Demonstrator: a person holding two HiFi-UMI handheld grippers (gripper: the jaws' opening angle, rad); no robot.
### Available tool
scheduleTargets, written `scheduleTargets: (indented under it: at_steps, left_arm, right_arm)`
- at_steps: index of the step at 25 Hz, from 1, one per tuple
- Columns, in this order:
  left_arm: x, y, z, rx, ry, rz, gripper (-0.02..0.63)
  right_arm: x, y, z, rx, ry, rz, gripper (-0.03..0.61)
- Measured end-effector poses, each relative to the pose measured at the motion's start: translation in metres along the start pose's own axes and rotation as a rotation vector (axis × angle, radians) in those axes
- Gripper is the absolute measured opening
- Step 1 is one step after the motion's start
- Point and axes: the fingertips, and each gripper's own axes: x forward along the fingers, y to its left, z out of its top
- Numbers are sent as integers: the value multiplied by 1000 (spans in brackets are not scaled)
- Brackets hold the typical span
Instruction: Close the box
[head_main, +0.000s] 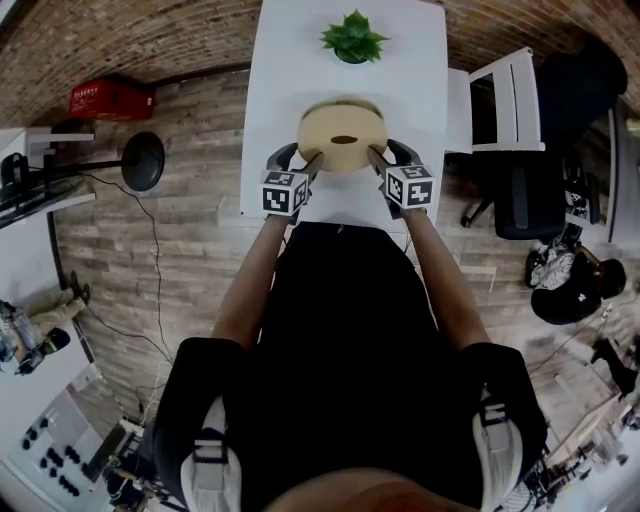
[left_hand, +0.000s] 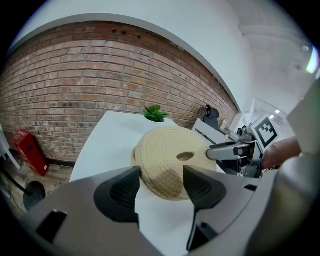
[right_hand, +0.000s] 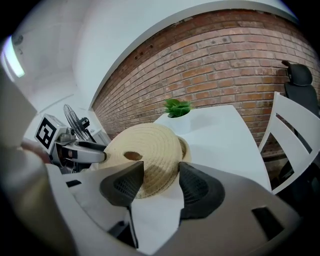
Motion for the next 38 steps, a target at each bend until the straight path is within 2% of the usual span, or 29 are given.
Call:
scheduleTargets:
  at_steps: [18, 38]
  left_arm:
    - [28, 20, 8, -22, 49, -26, 281]
    - [50, 29, 4, -49, 90, -58, 281]
  right_arm:
    - [35, -16, 29, -63, 32, -25, 215]
    - [50, -28, 25, -17, 66, -54, 215]
